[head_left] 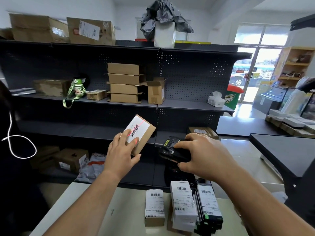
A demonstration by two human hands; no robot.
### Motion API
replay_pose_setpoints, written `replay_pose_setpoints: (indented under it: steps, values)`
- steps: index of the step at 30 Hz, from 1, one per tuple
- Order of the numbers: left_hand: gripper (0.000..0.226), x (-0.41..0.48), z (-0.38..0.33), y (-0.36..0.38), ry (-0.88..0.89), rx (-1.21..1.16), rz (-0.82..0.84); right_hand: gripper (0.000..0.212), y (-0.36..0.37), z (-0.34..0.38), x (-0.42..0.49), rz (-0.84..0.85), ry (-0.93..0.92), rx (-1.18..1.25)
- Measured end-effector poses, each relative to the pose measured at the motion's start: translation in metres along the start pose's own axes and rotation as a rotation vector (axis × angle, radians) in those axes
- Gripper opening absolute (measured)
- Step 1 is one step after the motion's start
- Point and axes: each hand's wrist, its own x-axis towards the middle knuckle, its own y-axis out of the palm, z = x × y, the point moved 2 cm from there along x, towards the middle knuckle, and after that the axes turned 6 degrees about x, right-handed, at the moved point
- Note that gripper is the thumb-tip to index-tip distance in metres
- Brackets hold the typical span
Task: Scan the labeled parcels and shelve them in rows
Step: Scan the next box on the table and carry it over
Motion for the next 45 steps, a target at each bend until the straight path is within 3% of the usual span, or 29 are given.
replay_pose_setpoints:
  steps: [12, 22, 35, 45]
  values:
    - [0.057, -0.008, -0.003, -0.004, -0.020, 0.003, 0.014, 0.056, 0.005, -0.012, -0.002, -0.051, -0.002, 0.089]
    - [0.060, -0.082, -0.021, -0.042, -0.267, -0.178, 0.108, 0.051, 0.092, 0.006, -0.056, -0.220, 0.236, 0.778]
    - [0.060, -0.246, -0.129, -0.123, -0.059, -0.573, 0.207, 0.051, 0.072, 0.090, -0.315, -0.472, 0.574, 0.744]
    - [0.057, -0.341, -0.305, -0.206, 0.222, -0.717, 0.258, 0.048, -0.001, 0.057, -0.550, -0.691, 0.791, 0.621]
